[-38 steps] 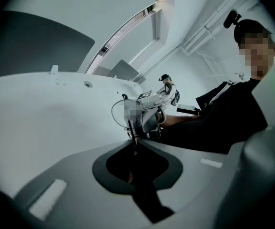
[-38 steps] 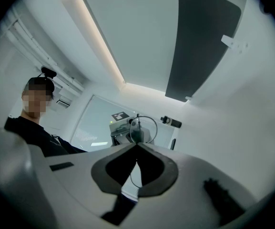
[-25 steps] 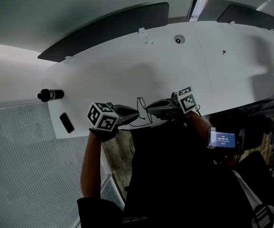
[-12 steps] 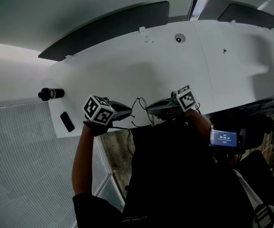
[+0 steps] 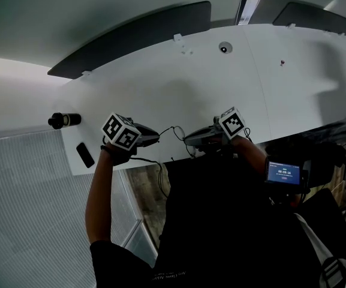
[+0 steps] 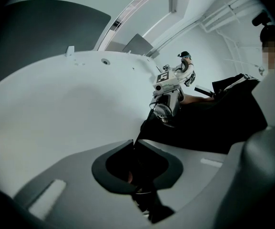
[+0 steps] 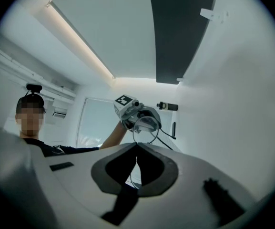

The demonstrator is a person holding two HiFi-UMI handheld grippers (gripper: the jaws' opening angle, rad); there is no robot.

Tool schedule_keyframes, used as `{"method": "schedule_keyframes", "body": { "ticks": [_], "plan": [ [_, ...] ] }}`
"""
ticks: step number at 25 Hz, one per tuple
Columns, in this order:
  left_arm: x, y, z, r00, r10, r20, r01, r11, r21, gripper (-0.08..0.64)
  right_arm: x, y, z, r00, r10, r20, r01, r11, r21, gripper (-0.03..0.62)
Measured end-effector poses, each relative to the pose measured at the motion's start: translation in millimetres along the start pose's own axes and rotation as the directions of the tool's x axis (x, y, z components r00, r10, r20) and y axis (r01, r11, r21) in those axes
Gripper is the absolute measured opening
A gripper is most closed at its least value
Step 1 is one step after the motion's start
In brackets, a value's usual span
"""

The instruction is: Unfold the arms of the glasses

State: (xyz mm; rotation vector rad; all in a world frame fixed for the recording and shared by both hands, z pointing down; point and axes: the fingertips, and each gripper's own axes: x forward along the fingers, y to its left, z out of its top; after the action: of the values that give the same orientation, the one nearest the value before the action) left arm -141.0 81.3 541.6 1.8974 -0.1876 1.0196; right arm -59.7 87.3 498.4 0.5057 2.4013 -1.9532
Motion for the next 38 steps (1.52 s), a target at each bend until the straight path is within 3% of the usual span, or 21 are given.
{"method": "schedule_keyframes", "body": {
  "ticks": [9,11,15,18,21,24,26,28,30,34,35,36,37,38],
  "plan": [
    [-3,21,3,1.0,0.031,-0.004,-0.031,0.999,-0.011,0.04,-5,-22,-2,0.999,-0.04,0.001,0.04,0.998,0.057,0.011],
    [-4,29,6,0.998,0.063,0.018,-0.063,0.998,-0.017,0.04,-6,-19,2,0.997,-0.074,0.017,0.072,0.994,0.082,0.011],
    [-13,39,13,0.991,0.08,0.111,-0.072,0.995,-0.07,0.114,-13,-21,6,0.994,-0.092,0.055,0.086,0.991,0.104,0.009],
    [-25,57,19,0.967,0.116,0.226,-0.087,0.987,-0.134,0.155,-19,-31,8,0.989,-0.128,0.067,0.119,0.985,0.127,0.01],
    [-43,83,24,0.902,0.197,0.384,-0.117,0.968,-0.223,0.158,-24,-41,14,0.984,-0.15,0.097,0.133,0.978,0.16,0.01],
    [-65,99,22,0.782,0.276,0.559,-0.105,0.942,-0.319,0.156,-29,-42,21,0.979,-0.144,0.147,0.116,0.976,0.185,0.01],
    [-79,104,15,0.674,0.322,0.665,-0.076,0.925,-0.371,0.155,-32,-40,27,0.973,-0.134,0.187,0.098,0.976,0.193,0.01],
    [-90,104,8,0.547,0.353,0.759,-0.008,0.909,-0.417,0.152,-35,-34,35,0.965,-0.115,0.235,0.068,0.978,0.199,0.011],
    [-98,101,0,0.402,0.369,0.838,0.128,0.883,-0.451,0.152,-40,-27,45,0.953,-0.08,0.292,0.023,0.981,0.193,0.009],
    [-107,90,-24,0.051,0.427,0.903,0.391,0.823,-0.412,0.152,-48,-9,69,0.917,0.004,0.399,-0.07,0.986,0.15,0.011],
    [-104,85,-30,-0.023,0.436,0.899,0.434,0.815,-0.384,0.152,-50,-3,74,0.907,0.027,0.42,-0.092,0.986,0.136,0.011],
    [-98,79,-34,-0.076,0.437,0.896,0.469,0.809,-0.355,0.152,-52,2,78,0.897,0.049,0.439,-0.114,0.986,0.122,0.011],
    [-91,72,-37,-0.107,0.433,0.895,0.492,0.805,-0.33,0.142,-52,8,83,0.887,0.072,0.456,-0.136,0.985,0.109,0.011],
    [-84,66,-37,-0.123,0.426,0.896,0.503,0.805,-0.314,0.124,-52,14,87,0.876,0.096,0.472,-0.16,0.982,0.097,0.011]
  ]
}}
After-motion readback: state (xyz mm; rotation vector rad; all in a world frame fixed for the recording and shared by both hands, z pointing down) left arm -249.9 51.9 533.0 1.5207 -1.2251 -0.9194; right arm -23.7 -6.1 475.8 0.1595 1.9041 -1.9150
